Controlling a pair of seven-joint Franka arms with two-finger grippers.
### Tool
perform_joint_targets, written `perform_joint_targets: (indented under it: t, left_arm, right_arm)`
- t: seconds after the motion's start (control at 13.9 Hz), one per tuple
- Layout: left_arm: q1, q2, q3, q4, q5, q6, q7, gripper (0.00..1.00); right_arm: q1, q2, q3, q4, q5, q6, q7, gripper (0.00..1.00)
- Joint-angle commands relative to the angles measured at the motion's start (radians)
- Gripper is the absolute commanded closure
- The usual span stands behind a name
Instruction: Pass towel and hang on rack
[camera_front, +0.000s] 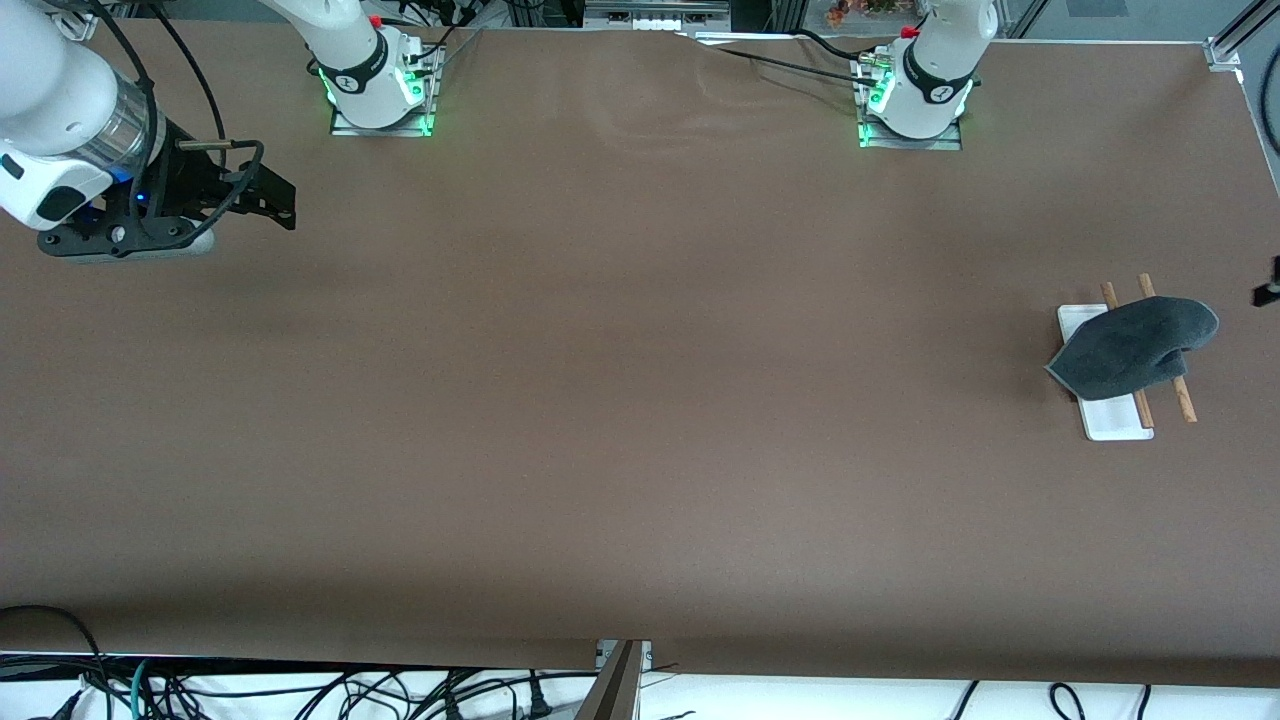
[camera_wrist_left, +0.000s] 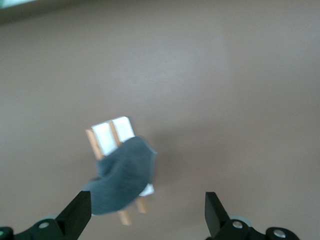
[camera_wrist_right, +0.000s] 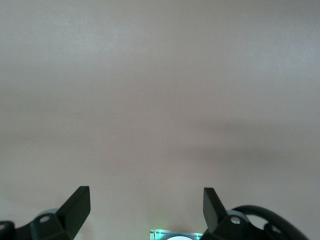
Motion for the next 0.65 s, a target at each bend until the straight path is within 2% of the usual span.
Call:
perform_joint_targets:
  t: [0.0, 0.14, 0.29, 0.58]
  left_arm:
    - [-0.15, -0.149, 0.056, -0.172, 0.015, 0.016, -0.249, 0.0]
    - [-0.233, -0.199, 0.079, -0.229, 0.015, 0.024, -0.349, 0.0]
    - [-0.279, -0.219, 0.081, -0.254, 0.015, 0.027, -0.371, 0.0]
    - [-0.31, -0.241, 0.089, -0.268, 0.017, 0.025, -0.388, 0.0]
  right_arm:
    - [0.002, -0.012, 0.003, 0.001, -0.001, 0.0, 0.003, 0.0]
    - [0.0, -0.012, 0.003, 0.001, -0.001, 0.0, 0.003, 0.0]
    - [0.0, -0.012, 0.003, 0.001, -0.001, 0.0, 0.003, 0.0]
    - [0.0, -0.012, 0.003, 0.001, 0.0, 0.0, 0.003, 0.0]
